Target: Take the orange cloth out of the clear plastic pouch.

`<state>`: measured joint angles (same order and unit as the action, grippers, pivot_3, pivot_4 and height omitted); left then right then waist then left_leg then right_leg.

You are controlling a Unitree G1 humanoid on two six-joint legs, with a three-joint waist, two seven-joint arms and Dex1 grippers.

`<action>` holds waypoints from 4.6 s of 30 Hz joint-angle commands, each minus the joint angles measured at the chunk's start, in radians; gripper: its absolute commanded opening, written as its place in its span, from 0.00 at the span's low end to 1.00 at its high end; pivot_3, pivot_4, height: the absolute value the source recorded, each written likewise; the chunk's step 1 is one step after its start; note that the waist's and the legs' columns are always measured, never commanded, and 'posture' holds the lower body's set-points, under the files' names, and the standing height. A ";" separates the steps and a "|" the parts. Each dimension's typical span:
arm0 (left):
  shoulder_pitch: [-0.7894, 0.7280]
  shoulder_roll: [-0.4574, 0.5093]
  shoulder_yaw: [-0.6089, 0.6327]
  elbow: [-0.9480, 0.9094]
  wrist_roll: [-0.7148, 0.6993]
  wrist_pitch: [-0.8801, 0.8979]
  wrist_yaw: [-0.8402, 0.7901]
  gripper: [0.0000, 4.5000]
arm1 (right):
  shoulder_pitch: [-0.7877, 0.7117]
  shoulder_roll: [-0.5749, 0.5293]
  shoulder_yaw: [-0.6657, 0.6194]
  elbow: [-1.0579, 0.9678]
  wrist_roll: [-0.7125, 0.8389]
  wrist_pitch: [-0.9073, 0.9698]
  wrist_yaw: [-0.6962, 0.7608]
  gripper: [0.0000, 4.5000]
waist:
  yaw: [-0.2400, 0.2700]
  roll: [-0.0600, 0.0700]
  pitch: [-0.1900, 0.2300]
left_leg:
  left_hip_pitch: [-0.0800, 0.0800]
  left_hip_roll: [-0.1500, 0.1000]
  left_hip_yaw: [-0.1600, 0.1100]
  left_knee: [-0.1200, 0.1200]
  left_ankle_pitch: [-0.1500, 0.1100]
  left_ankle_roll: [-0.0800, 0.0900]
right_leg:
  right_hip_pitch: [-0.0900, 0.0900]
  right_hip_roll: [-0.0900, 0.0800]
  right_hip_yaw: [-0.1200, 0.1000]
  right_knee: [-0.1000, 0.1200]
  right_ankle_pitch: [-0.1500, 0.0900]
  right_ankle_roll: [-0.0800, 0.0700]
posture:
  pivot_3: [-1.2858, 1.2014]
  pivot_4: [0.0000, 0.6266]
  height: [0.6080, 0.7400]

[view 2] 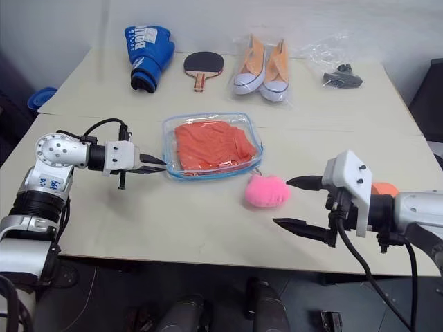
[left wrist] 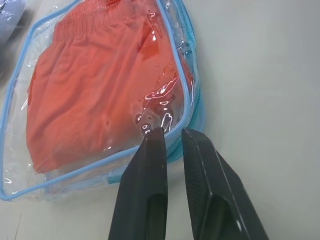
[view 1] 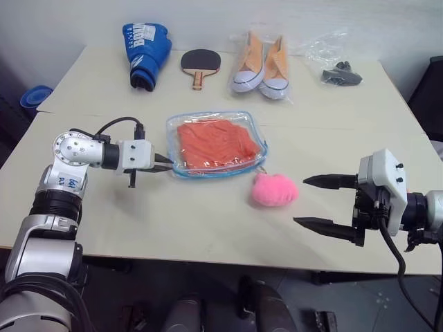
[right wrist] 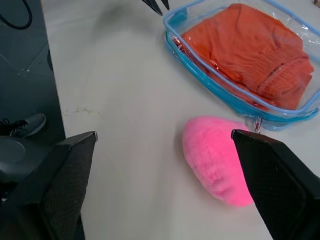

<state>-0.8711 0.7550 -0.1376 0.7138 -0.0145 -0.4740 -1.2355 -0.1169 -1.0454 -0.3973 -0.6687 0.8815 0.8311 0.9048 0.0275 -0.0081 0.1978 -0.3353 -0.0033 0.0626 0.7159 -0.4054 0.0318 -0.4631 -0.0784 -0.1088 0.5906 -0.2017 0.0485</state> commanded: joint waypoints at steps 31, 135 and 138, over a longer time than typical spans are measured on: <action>0.065 -0.056 -0.053 -0.146 0.105 0.074 0.152 0.17 | -0.020 0.001 0.015 -0.027 0.020 -0.017 -0.037 1.00 | -0.001 0.000 0.000 | 0.000 0.000 0.001 0.001 0.000 0.000 | 0.000 -0.001 0.001 0.000 0.001 0.001 | 0.52 0.24 1.00; 0.266 -0.095 -0.120 -0.758 -0.274 0.788 -0.016 0.77 | -0.550 0.379 0.831 0.493 -0.985 -1.020 0.183 0.00 | -0.009 0.001 0.000 | 0.000 -0.001 0.003 0.005 -0.002 0.001 | 0.000 0.002 0.002 0.001 0.001 0.002 | 0.52 0.24 1.00; 0.262 -0.120 -0.113 -0.728 -0.259 0.755 -0.009 0.68 | -0.533 0.379 0.825 0.474 -0.995 -0.998 0.172 0.00 | -0.009 0.001 0.000 | 0.000 -0.001 0.003 0.005 -0.002 0.001 | 0.000 0.002 0.002 0.001 0.001 0.002 | 0.52 0.24 1.00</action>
<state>-0.5958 0.6362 -0.2545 -0.0158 -0.2825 0.3069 -1.2479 -0.6527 -0.6739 0.4630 -0.1501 -0.1154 -0.1712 1.0929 0.0180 -0.0069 0.1973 -0.3354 -0.0039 0.0654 0.7212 -0.4071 0.0325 -0.4630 -0.0771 -0.1063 0.5919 -0.2005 0.0503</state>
